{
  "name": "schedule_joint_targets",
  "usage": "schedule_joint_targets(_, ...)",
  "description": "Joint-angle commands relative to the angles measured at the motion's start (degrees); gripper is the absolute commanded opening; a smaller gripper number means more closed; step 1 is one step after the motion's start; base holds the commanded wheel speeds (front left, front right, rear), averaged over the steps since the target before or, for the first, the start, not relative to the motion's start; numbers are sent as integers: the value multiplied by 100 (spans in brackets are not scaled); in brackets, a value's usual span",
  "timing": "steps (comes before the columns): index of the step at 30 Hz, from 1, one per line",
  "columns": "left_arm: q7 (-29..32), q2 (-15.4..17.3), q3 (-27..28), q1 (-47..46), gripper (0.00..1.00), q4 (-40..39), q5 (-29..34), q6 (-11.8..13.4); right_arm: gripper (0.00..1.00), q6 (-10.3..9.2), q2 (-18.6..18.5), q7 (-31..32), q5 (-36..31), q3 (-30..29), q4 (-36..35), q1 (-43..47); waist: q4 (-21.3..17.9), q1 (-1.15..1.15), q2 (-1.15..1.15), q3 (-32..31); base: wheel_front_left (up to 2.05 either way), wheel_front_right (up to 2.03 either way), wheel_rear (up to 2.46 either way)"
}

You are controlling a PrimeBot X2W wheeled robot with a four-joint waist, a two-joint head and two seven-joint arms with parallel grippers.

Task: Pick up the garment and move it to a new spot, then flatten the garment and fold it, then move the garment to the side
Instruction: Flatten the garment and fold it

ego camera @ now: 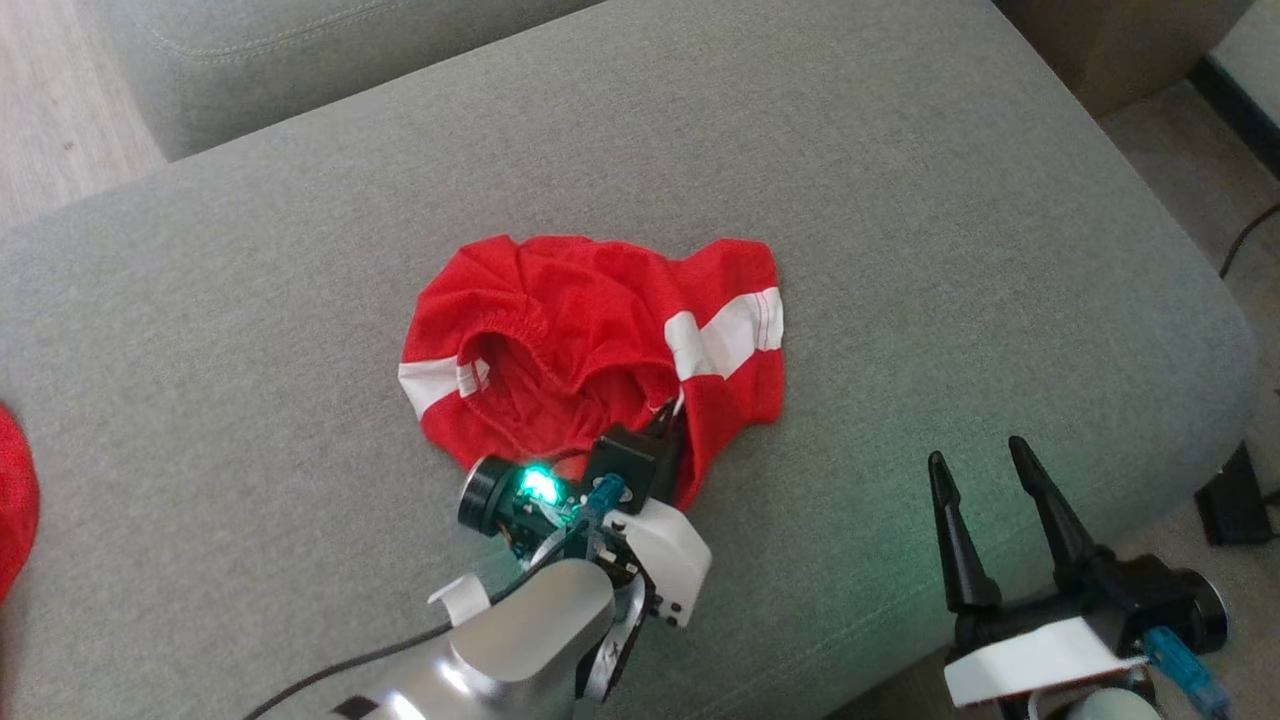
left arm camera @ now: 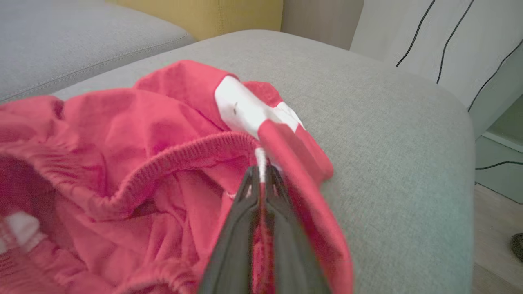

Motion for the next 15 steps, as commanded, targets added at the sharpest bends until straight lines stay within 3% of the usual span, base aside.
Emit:
schedule_joint_targets(1, -92, -18, 113, -275, 0, -118, 37, -23, 100, 42, -31, -22, 26, 130, -158, -189, 0, 0, 0, 3, 0, 0, 0)
schedule_joint_targets(10, -636, -18, 454, -604, 0, -538, -137, -378, 100, 42, -24, -22, 12, 137, -133, -180, 104, 0, 0, -117, 0, 0, 0)
schedule_joint_targets(15, -690, -18, 843, -1233, 0, -863, -91, -925, 100, 42, -22, -22, -28, 145, -153, -146, 333, 0, 0, -380, 0, 0, 0)
